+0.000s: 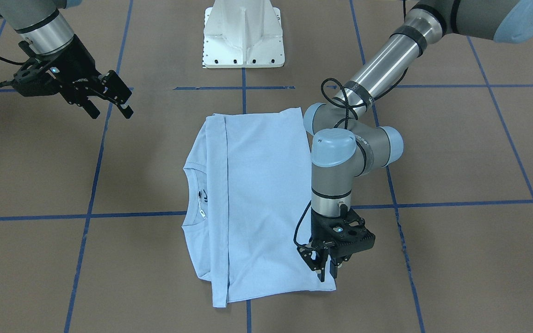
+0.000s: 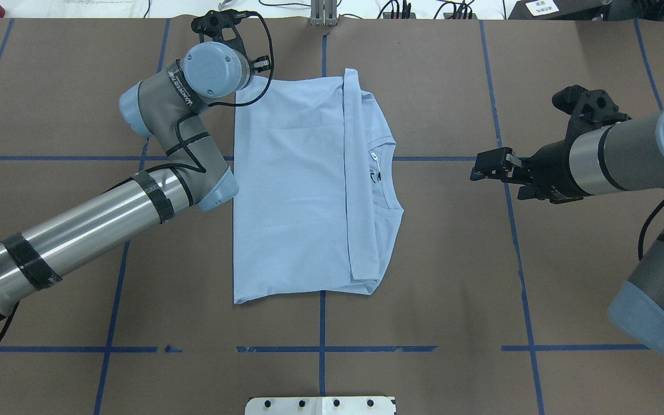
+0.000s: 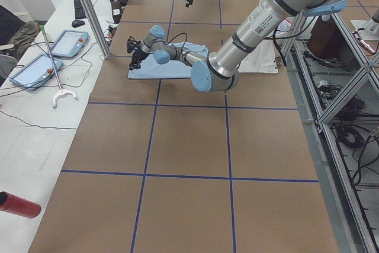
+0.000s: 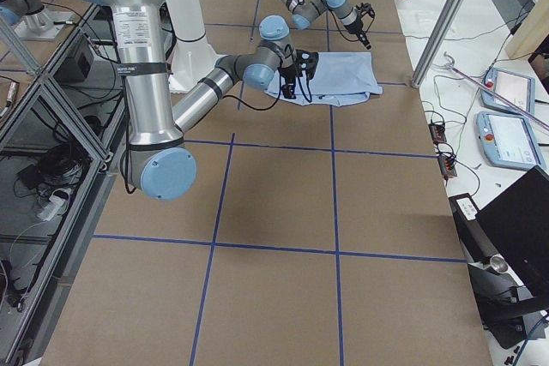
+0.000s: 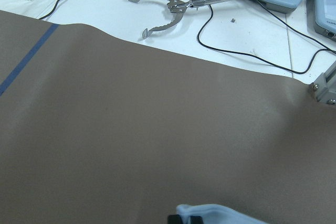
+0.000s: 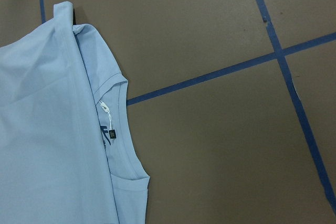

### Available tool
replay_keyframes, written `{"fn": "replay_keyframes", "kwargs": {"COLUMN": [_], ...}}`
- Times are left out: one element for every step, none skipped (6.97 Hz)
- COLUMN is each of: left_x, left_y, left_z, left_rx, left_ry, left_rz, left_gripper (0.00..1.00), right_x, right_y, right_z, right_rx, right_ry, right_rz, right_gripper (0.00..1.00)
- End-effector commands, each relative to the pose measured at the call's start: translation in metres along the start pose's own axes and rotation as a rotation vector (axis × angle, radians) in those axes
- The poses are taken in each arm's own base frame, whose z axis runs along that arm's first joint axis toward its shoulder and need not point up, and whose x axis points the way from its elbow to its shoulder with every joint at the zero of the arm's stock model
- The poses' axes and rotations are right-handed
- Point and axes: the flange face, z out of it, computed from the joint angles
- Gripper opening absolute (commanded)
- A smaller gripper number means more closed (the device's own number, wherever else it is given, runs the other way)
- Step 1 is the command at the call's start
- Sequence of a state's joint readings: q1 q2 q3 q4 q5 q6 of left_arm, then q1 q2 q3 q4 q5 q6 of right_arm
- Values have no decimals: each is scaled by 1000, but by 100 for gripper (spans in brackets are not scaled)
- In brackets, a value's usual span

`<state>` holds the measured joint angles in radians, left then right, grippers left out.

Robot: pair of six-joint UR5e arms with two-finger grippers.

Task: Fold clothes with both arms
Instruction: 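Drag the grasped corner with the left gripper to straighten the shirt, then release the shirt and raise the left gripper while the right gripper approaches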

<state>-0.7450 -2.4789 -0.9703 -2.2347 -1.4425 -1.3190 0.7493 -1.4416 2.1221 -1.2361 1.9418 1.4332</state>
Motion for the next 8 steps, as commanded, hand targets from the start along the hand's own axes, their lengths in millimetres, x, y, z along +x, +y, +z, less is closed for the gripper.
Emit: {"fn": "replay_keyframes", "kwargs": {"left_x": [-4, -5, -11, -23, -41, -53, -51, -40], "left_y": [-24, -25, -21, -12, -3, 1, 8, 4], "left_z": [-5, -8, -14, -23, -36, -58, -74, -98], "left_rx": [18, -64, -102, -170, -219, -237, -309, -314], "left_ry": [29, 47, 61, 62, 81, 114, 116, 127], "left_rz": [-10, 8, 8, 9, 11, 12, 10, 12], "left_gripper": [100, 100, 100, 100, 100, 100, 100, 100], "right_x": [0, 0, 3, 4, -2, -30, -74, -106], "right_y": [0, 3, 6, 15, 22, 29, 44, 59], "right_z": [11, 19, 29, 43, 54, 63, 84, 108], "right_rx": [1, 0, 3, 21, 20, 3, 1, -2], "right_ry": [21, 33, 51, 75, 135, 202, 240, 266], "right_rz": [-2, -15, -20, -61, -170, -265, -308, -335], "right_gripper": [100, 100, 100, 100, 100, 100, 100, 100]}}
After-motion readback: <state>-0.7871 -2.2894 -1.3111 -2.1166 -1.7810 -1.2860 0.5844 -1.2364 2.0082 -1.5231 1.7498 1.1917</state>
